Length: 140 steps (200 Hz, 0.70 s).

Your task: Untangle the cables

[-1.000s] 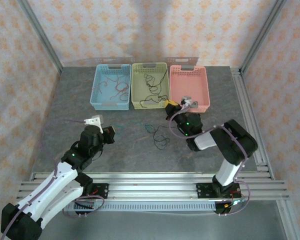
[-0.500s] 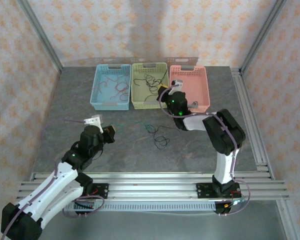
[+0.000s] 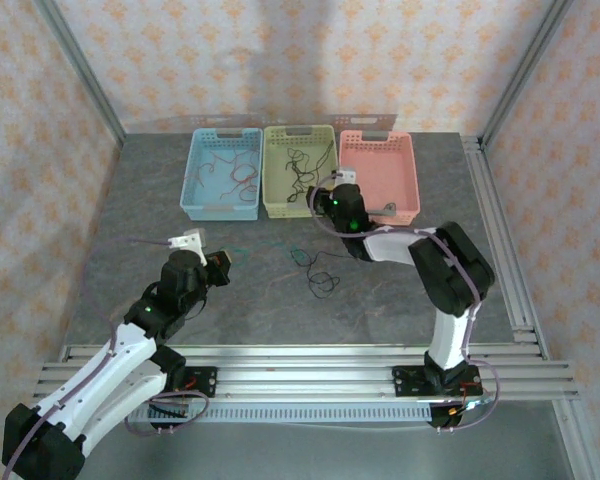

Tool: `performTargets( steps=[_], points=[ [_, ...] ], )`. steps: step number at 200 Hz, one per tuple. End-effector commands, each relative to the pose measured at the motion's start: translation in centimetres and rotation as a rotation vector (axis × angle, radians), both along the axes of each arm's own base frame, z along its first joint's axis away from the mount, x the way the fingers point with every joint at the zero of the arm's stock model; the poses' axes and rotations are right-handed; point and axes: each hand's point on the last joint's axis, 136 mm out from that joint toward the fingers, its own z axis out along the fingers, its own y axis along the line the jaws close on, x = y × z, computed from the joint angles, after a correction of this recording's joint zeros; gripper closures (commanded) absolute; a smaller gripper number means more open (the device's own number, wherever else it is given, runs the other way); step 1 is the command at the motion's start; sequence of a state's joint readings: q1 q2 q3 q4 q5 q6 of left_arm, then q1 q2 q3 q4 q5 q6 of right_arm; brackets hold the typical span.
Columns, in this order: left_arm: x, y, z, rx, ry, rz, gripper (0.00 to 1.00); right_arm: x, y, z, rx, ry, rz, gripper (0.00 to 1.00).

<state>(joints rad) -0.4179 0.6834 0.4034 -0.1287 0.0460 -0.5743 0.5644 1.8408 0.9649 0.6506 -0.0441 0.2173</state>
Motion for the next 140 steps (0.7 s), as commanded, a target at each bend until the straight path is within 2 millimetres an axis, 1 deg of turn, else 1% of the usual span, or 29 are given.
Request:
performTargets(
  steps=[1,11,19,34,47,57,70,77,88,107,114,140],
  points=[
    [0.4,-0.1,0.6,-0.012,-0.032,-0.001,1.0,-4.1,3.2,4.3,0.042,-0.175,0.274,0.46],
    [0.4,-0.1,0.6,-0.012,-0.033,-0.003,1.0,-6.5,5.1,4.5,0.054,-0.222,0.42,0.46],
    [0.4,-0.1,0.6,-0.012,-0.032,-0.004,1.0,-8.2,6.5,4.0,0.041,-0.239,0.518,0.46],
    [0.4,-0.1,0.7,-0.013,-0.034,-0.004,1.0,-11.2,8.7,1.9,-0.039,-0.245,0.684,0.45],
    [0.4,-0.1,0.7,-0.013,-0.036,-0.003,1.0,-12.7,9.5,-0.1,-0.109,-0.24,0.766,0.42],
    [0.4,0.0,0.6,-0.014,-0.036,-0.002,1.0,-12.9,9.4,-1.0,-0.145,-0.246,0.775,0.41],
    [0.4,0.0,0.7,-0.013,-0.038,-0.002,1.0,-13.0,9.1,-1.7,-0.189,-0.253,0.779,0.4],
    [0.3,0.0,0.6,-0.014,-0.037,-0.001,1.0,-13.3,9.0,-2.1,-0.223,-0.256,0.801,0.39],
    [0.3,0.0,0.6,-0.013,-0.037,-0.002,1.0,-14.2,8.7,-3.1,-0.294,-0.238,0.856,0.38],
    [0.3,0.0,0.6,-0.014,-0.038,-0.001,1.0,-15.2,7.2,-4.9,-0.424,-0.179,0.9,0.37],
    [0.3,-0.1,0.6,-0.015,-0.038,-0.003,1.0,-15.2,6.6,-5.4,-0.463,-0.161,0.902,0.37],
    [0.4,0.0,0.6,-0.014,-0.037,-0.002,1.0,-15.2,5.5,-6.2,-0.486,-0.148,0.896,0.38]
  ],
)
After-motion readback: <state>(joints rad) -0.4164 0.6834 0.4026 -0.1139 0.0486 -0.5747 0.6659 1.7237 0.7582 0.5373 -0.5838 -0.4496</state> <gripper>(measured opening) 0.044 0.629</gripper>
